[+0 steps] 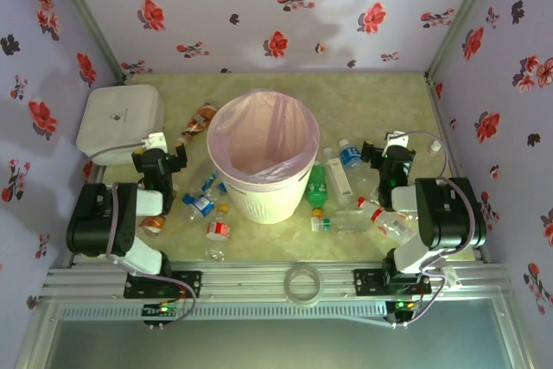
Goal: Put the plastic bottles in the bin
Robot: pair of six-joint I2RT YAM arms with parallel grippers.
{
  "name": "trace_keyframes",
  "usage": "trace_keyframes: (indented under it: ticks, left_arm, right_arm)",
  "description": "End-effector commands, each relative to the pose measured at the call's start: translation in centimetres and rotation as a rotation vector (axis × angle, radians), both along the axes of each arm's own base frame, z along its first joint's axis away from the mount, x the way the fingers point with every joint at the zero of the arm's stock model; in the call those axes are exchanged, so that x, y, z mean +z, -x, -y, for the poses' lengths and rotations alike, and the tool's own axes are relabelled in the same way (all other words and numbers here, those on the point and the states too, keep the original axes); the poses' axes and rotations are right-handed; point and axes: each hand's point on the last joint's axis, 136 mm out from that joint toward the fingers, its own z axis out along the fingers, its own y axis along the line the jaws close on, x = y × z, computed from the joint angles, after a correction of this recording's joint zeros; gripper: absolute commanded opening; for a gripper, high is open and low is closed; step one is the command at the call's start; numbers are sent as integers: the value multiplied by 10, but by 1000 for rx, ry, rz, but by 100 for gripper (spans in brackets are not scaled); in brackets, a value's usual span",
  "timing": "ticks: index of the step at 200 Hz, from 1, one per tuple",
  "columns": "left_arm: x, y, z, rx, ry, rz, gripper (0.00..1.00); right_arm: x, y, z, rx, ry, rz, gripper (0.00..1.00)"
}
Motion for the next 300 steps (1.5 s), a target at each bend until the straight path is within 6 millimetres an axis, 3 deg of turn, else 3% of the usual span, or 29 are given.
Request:
trace_keyframes:
  ticks: [1,213,233,270,300]
  left_arm:
    - [10,-3,-6,32,6,42,100]
    - [10,-7,3,-29,5,28,100]
    - [29,1,4,-34,6,56,100]
    - [77,31,-13,72,13,99,100]
    - [113,73,-39,289,164,73,98]
  right_arm:
    - [7,-3,6,-37,-12,25,99]
    - [6,-3,7,-33,-27,21,99]
    - [14,-5,4,-15,-28,20,99]
    - [53,2,8,-47,-21,-20,99]
    - [82,21,-1,-42,-48,-171,99]
